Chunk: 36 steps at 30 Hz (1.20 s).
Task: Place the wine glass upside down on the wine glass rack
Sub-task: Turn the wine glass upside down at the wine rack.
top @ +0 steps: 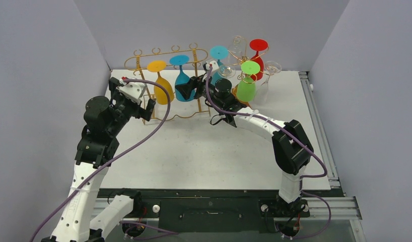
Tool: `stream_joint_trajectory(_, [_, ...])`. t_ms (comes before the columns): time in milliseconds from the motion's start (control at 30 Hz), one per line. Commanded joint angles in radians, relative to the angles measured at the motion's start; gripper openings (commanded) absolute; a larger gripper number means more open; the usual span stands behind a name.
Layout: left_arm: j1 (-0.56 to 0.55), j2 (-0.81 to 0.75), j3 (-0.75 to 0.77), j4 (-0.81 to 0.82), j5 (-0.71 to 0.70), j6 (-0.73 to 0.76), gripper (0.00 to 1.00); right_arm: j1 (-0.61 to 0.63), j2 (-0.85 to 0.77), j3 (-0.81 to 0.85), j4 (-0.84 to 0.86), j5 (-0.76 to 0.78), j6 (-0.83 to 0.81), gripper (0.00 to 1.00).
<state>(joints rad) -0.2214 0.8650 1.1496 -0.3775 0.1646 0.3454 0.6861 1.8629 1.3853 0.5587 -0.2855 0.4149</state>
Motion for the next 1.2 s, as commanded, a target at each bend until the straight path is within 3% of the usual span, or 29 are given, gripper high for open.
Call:
stream_joint_trajectory(0, [0.007, 0.006, 0.058, 0.024, -0.035, -0.094, 0.96, -0.003, -0.007, 0.01, 0.068, -0.016, 0.009, 0.56])
stream_joint_trajectory(233, [0.007, -0.003, 0.044, 0.047, -0.04, -0.103, 0.96, 0.001, 0.004, 0.006, 0.055, -0.026, 0.002, 0.56])
stream_joint_trajectory(867, [0.006, -0.063, -0.028, 0.085, 0.07, 0.093, 0.96, 0.0, 0.073, 0.021, 0.008, -0.011, -0.008, 0.56])
stream_joint_trajectory(1167, [0.005, -0.073, -0.041, 0.092, 0.096, 0.104, 0.96, 0.018, -0.022, -0.071, 0.046, 0.058, -0.074, 0.54])
